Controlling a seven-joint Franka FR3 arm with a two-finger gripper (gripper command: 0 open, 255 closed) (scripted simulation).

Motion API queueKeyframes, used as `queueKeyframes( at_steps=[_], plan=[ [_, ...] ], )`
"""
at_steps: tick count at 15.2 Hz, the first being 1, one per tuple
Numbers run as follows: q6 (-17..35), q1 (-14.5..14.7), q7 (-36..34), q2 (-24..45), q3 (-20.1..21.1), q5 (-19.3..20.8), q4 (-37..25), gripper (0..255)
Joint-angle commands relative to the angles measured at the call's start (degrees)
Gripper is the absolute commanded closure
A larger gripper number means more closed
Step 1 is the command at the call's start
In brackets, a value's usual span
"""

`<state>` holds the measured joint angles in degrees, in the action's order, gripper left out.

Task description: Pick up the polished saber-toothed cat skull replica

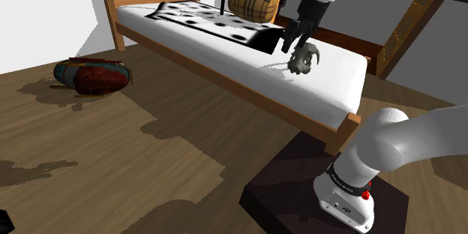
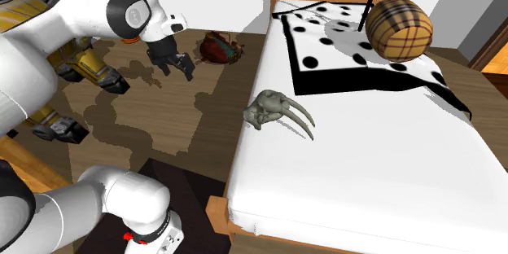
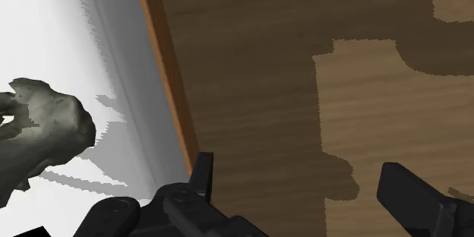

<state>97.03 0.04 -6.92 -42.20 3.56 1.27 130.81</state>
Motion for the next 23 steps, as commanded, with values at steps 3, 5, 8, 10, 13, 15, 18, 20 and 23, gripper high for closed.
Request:
queueKeyframes(
  at_steps=[3, 5, 8, 10, 13, 15, 18, 20, 23],
  plan=[
    [-0.85, -1.58, -0.84, 4.53, -1.76, -0.38, -3.90, 0],
    [-1.89, -3.01, -1.64, 8.97, -3.56, -0.91, -7.87, 0],
    [-3.77, -4.96, -2.75, 15.48, -6.36, -2.00, -13.92, 0],
    [-5.22, -6.17, -3.41, 19.75, -8.29, -2.93, -18.03, 0],
    [-7.68, -7.98, -4.27, 26.10, -11.26, -4.69, -24.28, 0],
    [-9.49, -9.26, -4.76, 30.34, -13.27, -6.11, -28.52, 0],
    [-12.49, -11.37, -5.40, 36.73, -16.25, -8.61, -34.98, 0],
    [-14.68, -12.98, -5.81, 41.05, -18.20, -10.52, -39.37, 0],
    [-18.23, -15.81, -6.49, 47.62, -20.93, -13.72, -46.08, 0]
  ],
)
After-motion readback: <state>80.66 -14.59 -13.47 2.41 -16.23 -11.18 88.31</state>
